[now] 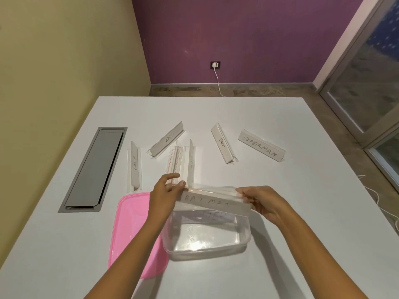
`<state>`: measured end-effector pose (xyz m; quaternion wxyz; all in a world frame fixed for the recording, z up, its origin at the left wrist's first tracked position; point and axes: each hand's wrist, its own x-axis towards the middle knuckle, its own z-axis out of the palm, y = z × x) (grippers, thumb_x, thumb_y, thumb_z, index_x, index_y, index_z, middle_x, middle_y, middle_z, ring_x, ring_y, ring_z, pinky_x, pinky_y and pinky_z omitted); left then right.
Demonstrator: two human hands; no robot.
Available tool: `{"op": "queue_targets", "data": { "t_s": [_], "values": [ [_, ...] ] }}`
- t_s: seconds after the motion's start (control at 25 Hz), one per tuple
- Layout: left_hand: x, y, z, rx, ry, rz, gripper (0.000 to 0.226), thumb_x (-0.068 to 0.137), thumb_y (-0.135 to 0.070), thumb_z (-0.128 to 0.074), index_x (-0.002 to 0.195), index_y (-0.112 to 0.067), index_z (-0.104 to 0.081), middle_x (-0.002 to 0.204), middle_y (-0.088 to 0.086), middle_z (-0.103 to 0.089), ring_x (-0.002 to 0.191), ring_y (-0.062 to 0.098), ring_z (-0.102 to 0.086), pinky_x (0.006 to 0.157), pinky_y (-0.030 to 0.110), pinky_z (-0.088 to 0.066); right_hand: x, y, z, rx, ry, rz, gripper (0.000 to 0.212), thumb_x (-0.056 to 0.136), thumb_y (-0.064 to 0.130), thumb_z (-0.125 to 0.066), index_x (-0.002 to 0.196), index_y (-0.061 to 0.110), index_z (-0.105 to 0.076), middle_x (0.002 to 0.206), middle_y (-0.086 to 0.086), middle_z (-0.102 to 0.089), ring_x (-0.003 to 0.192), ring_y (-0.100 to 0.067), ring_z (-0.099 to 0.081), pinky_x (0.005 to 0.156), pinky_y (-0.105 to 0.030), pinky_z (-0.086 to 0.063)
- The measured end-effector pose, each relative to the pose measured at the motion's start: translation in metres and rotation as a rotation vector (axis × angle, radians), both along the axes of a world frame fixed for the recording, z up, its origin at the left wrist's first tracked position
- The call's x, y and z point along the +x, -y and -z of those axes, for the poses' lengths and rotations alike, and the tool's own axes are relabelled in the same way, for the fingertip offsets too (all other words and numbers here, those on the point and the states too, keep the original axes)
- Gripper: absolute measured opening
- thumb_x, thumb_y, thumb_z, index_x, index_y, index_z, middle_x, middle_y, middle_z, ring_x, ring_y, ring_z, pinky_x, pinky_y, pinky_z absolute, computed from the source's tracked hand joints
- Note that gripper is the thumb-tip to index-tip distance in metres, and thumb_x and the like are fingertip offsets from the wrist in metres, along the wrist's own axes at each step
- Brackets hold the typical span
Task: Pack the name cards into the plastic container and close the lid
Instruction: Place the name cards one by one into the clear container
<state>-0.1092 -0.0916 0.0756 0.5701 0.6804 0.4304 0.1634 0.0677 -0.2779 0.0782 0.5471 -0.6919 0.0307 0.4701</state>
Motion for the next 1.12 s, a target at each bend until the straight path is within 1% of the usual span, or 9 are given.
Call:
{"op": "queue_targets", "data": {
  "t_s": [0.16,0.24,0.36,0.48,0.6,0.72,0.88,1.04,1.12],
  "values": [
    [-0.017,0.013,0.020,-0.064,-0.023,-0.179,0.004,0.087,-0.031,-0.062,0.086,-0.031,-0.066,0.083,-0.006,-0.075,0.089,0.013,-0.068,0.070,0.023,-0.047,-0.017,-0.003,0.010,-0.088,0.456,-0.144,0.020,0.079,0.027,-0.075,0.097,0.018,-0.072,0.098,0.003,-0.070,0.083,-0.012,-0.063,0.078,-0.024,-0.049],
    [-0.021,0.018,0.026,-0.049,-0.035,-0.189,0.005,0.087,-0.028,-0.062,0.086,-0.029,-0.067,0.088,-0.005,-0.074,0.090,0.011,-0.066,0.071,0.019,-0.046,-0.024,-0.005,0.016,-0.155,0.612,-0.261,0.025,0.071,0.017,-0.081,0.094,0.021,-0.072,0.096,0.006,-0.068,0.080,-0.007,-0.061,0.070,-0.015,-0.045],
    [-0.025,0.023,0.032,0.146,-0.112,-0.093,0.012,0.087,-0.016,-0.063,0.098,-0.019,-0.067,0.090,0.003,-0.072,0.073,0.009,-0.062,0.061,0.010,-0.043,-0.032,-0.013,0.029,-0.226,0.830,-0.353,0.035,0.069,0.001,-0.077,0.099,0.019,-0.069,0.099,0.000,-0.063,0.081,-0.011,-0.057,0.069,-0.012,-0.042],
    [-0.024,0.023,0.036,0.315,-0.252,0.083,0.022,0.089,-0.012,-0.060,0.111,-0.011,-0.062,0.089,0.009,-0.073,0.078,0.018,-0.066,0.071,0.027,-0.053,-0.037,-0.018,0.041,-0.252,0.933,-0.410,0.034,0.074,-0.002,-0.072,0.102,0.016,-0.067,0.101,-0.002,-0.059,0.080,-0.012,-0.054,0.075,-0.018,-0.043],
    [-0.016,0.023,0.041,0.422,-0.430,0.190,0.029,0.092,-0.012,-0.055,0.120,-0.010,-0.055,0.089,0.011,-0.070,0.081,0.021,-0.065,0.069,0.029,-0.050,-0.038,-0.019,0.049,-0.287,1.028,-0.491,0.032,0.080,-0.001,-0.066,0.109,0.012,-0.064,0.109,-0.007,-0.061,0.092,-0.017,-0.057,0.082,-0.025,-0.050],
    [-0.006,0.027,0.044,0.380,-0.517,0.218,0.033,0.092,-0.011,-0.049,0.125,-0.009,-0.047,0.098,0.010,-0.059,0.076,0.015,-0.052,0.065,0.024,-0.041,-0.039,-0.022,0.051,-0.380,1.116,-0.572,0.035,0.083,-0.004,-0.057,0.115,0.011,-0.059,0.116,-0.007,-0.059,0.098,-0.021,-0.059,0.083,-0.029,-0.052],
    [0.000,0.032,0.051,0.275,-0.597,0.270,0.036,0.095,-0.008,-0.042,0.131,-0.009,-0.039,0.125,0.020,-0.043,0.087,0.023,-0.051,0.078,0.030,-0.045,-0.051,-0.034,0.049,-0.617,1.193,-0.743,0.042,0.081,-0.014,-0.048,0.116,0.008,-0.049,0.120,-0.011,-0.052,0.102,-0.026,-0.052,0.066,-0.028,-0.041],
    [-0.001,0.035,0.060,0.357,-0.652,0.277,0.043,0.094,-0.002,-0.039,0.136,-0.009,-0.038,0.136,0.025,-0.038,0.107,0.032,-0.054,0.095,0.037,-0.049,-0.060,-0.043,0.053,-0.721,1.172,-0.841,0.043,0.084,-0.009,-0.052,0.123,0.008,-0.045,0.125,-0.013,-0.049,0.108,-0.029,-0.052,0.079,-0.030,-0.044],
    [-0.002,0.036,0.061,0.360,-0.608,0.267,0.035,0.095,-0.006,-0.038,0.129,-0.006,-0.044,0.131,0.025,-0.043,0.107,0.036,-0.054,0.094,0.042,-0.049,-0.062,-0.044,0.055,-0.734,1.170,-0.870,0.037,0.084,-0.008,-0.054,0.116,0.009,-0.049,0.119,-0.013,-0.054,0.101,-0.028,-0.057,0.073,-0.029,-0.040]
  ]
}}
